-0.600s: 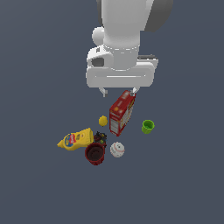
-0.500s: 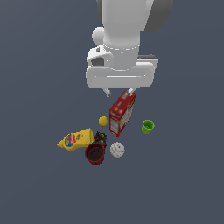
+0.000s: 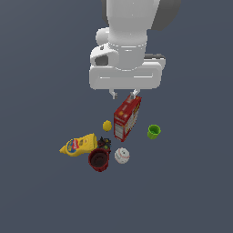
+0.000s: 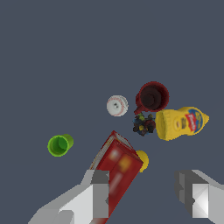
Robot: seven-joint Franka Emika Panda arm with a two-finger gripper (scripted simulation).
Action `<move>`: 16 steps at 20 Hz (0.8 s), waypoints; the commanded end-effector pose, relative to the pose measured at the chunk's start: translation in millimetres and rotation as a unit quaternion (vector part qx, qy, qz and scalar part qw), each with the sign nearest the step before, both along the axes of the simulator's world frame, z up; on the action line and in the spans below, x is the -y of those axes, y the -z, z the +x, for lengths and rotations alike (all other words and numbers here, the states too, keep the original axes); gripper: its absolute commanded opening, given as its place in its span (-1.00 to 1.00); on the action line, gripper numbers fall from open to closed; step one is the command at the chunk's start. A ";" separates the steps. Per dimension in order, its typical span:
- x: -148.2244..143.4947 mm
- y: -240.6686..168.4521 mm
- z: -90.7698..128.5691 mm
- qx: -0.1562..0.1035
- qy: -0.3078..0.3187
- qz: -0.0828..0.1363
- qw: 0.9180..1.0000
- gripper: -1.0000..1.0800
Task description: Pick up a designated object from a clutter of objects.
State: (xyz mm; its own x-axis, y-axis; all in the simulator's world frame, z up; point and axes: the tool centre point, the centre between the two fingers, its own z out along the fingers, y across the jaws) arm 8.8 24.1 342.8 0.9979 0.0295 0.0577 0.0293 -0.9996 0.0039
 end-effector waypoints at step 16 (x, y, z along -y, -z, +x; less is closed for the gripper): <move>12.4 38.5 44.8 -0.053 0.024 -0.002 0.998 0.23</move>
